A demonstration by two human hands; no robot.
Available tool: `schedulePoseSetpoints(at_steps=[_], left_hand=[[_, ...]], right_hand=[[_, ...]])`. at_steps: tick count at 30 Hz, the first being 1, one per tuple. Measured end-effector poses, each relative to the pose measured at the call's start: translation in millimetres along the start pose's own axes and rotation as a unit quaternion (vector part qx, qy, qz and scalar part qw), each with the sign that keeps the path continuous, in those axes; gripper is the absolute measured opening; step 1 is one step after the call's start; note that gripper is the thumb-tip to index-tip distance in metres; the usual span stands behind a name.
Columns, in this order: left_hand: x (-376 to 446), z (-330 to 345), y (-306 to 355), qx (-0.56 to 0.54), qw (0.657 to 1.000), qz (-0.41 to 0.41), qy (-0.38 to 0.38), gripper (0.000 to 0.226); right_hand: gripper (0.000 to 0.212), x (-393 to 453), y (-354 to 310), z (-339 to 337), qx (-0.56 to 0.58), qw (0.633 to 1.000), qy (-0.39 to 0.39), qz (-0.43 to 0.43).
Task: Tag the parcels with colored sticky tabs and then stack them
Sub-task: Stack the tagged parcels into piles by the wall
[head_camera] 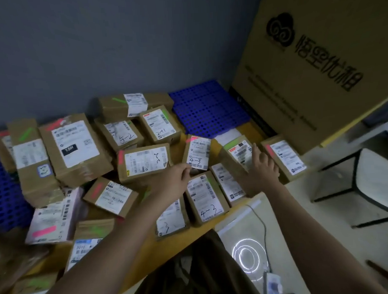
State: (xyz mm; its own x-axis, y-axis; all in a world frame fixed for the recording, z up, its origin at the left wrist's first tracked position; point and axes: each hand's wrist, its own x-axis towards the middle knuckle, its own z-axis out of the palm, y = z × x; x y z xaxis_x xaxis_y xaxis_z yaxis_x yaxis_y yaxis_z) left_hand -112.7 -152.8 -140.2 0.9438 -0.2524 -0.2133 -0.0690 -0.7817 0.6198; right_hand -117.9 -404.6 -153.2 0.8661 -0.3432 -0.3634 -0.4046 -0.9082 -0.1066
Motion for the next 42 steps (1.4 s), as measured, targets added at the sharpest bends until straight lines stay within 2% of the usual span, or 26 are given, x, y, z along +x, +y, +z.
schedulePoseSetpoints(at_steps=[2,4,7,10,14,18,21,24,26,29,30,31,34,36,38,39,42], left_hand=[[11.3,4.1,7.8,-0.015,1.0,-0.019,-0.005,0.028],[26.3,5.5,13.9,-0.039,0.998,-0.041,-0.002,0.027],[60.5,4.4,20.5,-0.061,0.996,-0.066,0.022,0.025],[108.5,0.6,27.3,-0.095,0.99,-0.096,0.036,0.026],[181.2,-8.2,28.1,-0.09,0.981,-0.147,0.091,0.031],[246.0,-25.8,5.5,-0.042,0.963,-0.213,0.161,0.032],[273.1,-39.9,-17.8,0.006,0.945,-0.278,0.173,0.038],[285.6,-53.2,-41.8,0.021,0.921,-0.31,0.236,0.049],[286.3,-62.7,-54.4,-0.003,0.893,-0.353,0.28,0.055],[281.0,-74.4,-75.6,-0.046,0.832,-0.426,0.352,0.069],[277.9,-78.0,-84.1,-0.061,0.807,-0.445,0.384,0.075],[274.5,-81.9,-92.4,-0.082,0.782,-0.463,0.41,0.079],[264.6,-92.9,-117.0,-0.216,0.704,-0.52,0.433,0.087],[260.9,-97.6,-131.0,-0.316,0.671,-0.53,0.41,0.084],[257.6,-99.0,-137.5,-0.348,0.69,-0.514,0.374,0.079],[255.5,-98.7,-138.7,-0.358,0.696,-0.502,0.369,0.078],[242.9,-96.7,-134.8,-0.419,0.683,-0.437,0.409,0.08]], right_hand=[[0.113,5.7,-1.1,-4.3,0.006,1.0,0.005,-0.013],[0.111,12.2,-5.4,-11.0,0.013,0.997,0.068,-0.039],[0.104,42.1,-19.3,-28.4,0.058,0.973,0.185,-0.123],[0.095,105.2,-41.8,-47.1,0.103,0.957,0.221,-0.156],[0.09,218.6,-76.9,-66.8,0.084,0.974,0.121,-0.173],[0.089,326.0,-107.2,-74.5,0.052,0.988,0.053,-0.132],[0.089,378.7,-127.6,-77.1,0.025,0.992,0.061,-0.104],[0.087,407.5,-147.4,-79.8,0.029,0.992,0.072,-0.099],[0.085,409.5,-162.3,-73.6,0.033,0.986,0.068,-0.147],[0.067,382.5,-192.0,-50.9,0.042,0.932,0.123,-0.339],[0.063,369.2,-204.3,-40.6,0.047,0.915,0.118,-0.383],[0.062,354.1,-218.2,-31.2,0.05,0.913,0.074,-0.398],[0.073,322.6,-257.9,-2.2,0.057,0.935,-0.118,-0.329],[0.079,313.0,-277.7,7.6,0.118,0.944,-0.185,-0.246],[0.079,309.9,-291.1,11.5,0.187,0.946,-0.193,-0.183],[0.077,307.8,-295.7,11.2,0.22,0.945,-0.171,-0.17],[0.071,291.6,-299.9,-0.3,0.347,0.916,-0.093,-0.177]])
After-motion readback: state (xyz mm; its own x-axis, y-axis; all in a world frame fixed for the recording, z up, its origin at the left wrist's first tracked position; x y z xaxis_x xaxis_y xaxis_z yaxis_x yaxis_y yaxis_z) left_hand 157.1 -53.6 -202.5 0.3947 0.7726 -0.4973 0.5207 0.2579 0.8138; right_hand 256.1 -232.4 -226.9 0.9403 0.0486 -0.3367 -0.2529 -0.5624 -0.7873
